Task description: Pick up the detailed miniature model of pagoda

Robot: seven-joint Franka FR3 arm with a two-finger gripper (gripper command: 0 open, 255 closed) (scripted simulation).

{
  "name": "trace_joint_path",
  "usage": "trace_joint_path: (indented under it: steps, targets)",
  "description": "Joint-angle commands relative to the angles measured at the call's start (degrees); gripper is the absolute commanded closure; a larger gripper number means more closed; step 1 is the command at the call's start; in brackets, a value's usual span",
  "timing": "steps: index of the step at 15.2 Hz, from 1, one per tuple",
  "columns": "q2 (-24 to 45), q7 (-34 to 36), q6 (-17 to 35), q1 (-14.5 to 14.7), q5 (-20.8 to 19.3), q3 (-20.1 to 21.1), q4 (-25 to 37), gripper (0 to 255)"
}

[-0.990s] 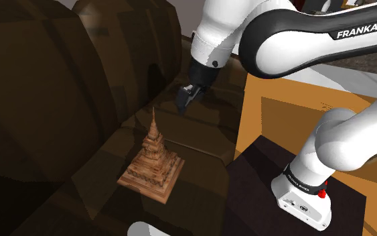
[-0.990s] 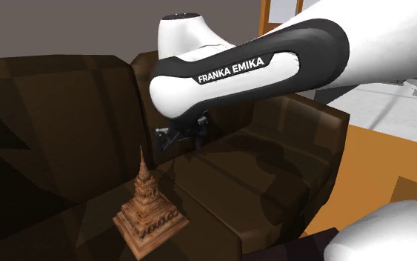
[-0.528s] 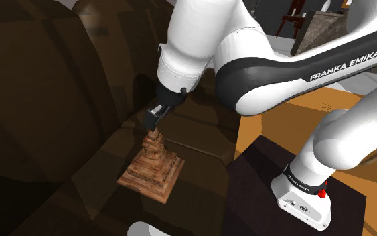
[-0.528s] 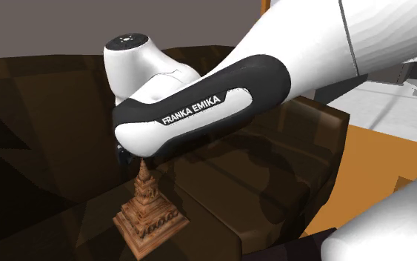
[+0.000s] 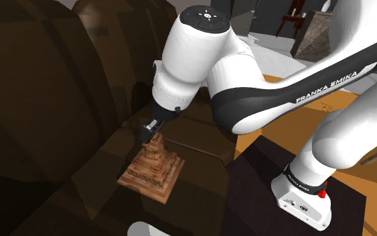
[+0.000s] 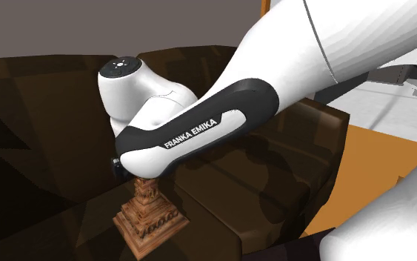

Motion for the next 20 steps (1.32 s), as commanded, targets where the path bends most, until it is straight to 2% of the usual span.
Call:
trace_joint_path:
  steps: [1,2,3,12,20]
  targets:
    - [0.66,1.12,1.00,-0.34,-0.91,0.69,-0.62,0]
    - [0.66,1.12,1.00,-0.34,-0.91,0.68,-0.62,0]
    - [0.64,1.19,0.98,-0.31,-0.91,0.73,-0.63,255]
    - [0.66,1.13,1.00,-0.33,-0.92,0.68,-0.62,255]
    - [-2.22,-2.97,-4.56,1.32,2.84,-1.73,3.14,255]
